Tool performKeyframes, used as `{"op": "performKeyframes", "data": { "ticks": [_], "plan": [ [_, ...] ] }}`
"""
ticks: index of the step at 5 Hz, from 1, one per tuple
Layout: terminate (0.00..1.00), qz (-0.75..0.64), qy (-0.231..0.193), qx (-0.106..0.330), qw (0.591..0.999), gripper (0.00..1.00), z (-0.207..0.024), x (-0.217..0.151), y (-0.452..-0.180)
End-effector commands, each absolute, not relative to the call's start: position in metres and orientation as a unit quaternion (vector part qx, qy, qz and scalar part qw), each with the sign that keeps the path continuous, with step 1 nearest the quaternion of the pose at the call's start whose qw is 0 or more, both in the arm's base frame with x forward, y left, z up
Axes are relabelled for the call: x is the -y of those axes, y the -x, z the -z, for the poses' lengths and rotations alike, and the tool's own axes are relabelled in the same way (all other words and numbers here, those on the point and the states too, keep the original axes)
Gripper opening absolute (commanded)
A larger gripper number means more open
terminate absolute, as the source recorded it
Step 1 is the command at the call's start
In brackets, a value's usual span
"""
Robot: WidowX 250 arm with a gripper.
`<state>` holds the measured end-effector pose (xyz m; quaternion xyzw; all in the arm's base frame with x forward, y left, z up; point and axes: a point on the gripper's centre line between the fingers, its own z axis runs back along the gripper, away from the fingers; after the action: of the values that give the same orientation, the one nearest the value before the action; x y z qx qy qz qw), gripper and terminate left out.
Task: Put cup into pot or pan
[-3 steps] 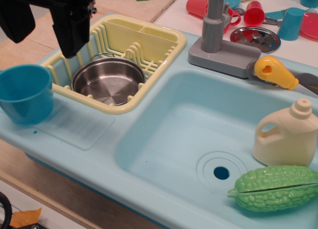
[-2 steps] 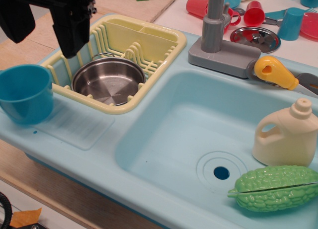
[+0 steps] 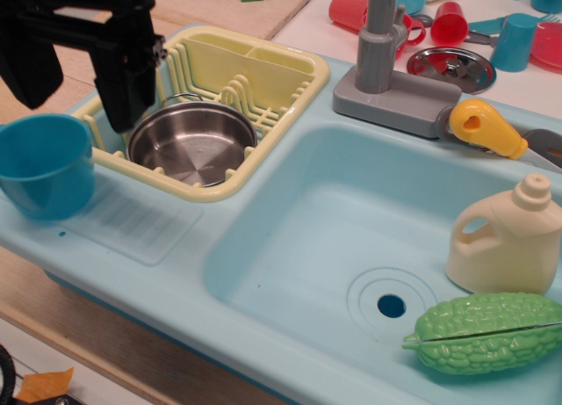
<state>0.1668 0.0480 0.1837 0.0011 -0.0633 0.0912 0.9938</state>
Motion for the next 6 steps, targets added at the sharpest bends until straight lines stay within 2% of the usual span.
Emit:
{"op": "performKeyframes", "data": {
  "ticks": [1, 3, 4, 5, 6],
  "plan": [
    [0.00, -0.105, 0.017, 0.069, 0.992, 1.00, -0.166, -0.060, -0.160],
    [0.00, -0.103, 0.057, 0.056, 0.991, 1.00, -0.138, -0.072, -0.157],
    [0.00, -0.112, 0.072, 0.053, 0.990, 0.00, -0.135, -0.074, -0.158],
    [0.00, -0.116, 0.075, 0.057, 0.989, 0.00, -0.134, -0.073, -0.158],
    [0.00, -0.103, 0.061, 0.072, 0.990, 0.00, -0.140, -0.071, -0.163]
  ]
}}
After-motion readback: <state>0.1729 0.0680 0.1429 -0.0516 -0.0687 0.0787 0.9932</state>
